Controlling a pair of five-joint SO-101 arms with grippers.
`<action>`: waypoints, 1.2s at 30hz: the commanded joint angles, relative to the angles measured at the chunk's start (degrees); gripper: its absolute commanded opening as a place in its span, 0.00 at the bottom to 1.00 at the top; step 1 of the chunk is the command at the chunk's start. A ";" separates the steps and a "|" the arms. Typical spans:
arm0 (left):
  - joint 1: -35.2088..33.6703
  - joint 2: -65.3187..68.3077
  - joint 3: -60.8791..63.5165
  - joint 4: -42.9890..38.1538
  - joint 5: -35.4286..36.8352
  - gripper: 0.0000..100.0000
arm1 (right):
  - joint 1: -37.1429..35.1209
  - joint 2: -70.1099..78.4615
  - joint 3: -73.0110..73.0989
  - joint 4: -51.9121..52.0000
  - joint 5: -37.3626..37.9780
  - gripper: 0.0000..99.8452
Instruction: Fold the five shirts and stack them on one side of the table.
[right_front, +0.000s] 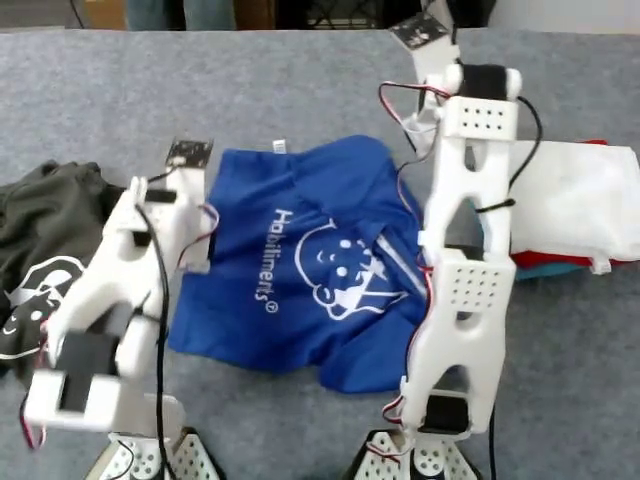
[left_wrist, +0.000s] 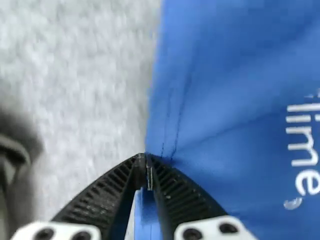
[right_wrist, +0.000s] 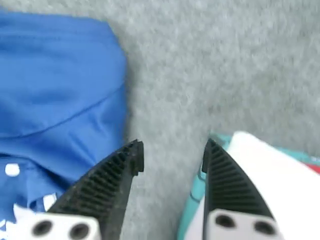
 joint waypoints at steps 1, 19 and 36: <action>-0.66 -10.02 7.78 1.49 -0.70 0.03 | -2.20 -3.21 -2.77 -2.46 -1.58 0.21; -18.24 -29.98 13.14 11.69 -11.34 0.23 | -23.21 4.97 -3.21 -0.79 -11.96 0.21; -28.62 -33.85 12.97 9.58 -6.33 0.24 | -33.49 16.66 -3.47 -0.44 -23.56 0.17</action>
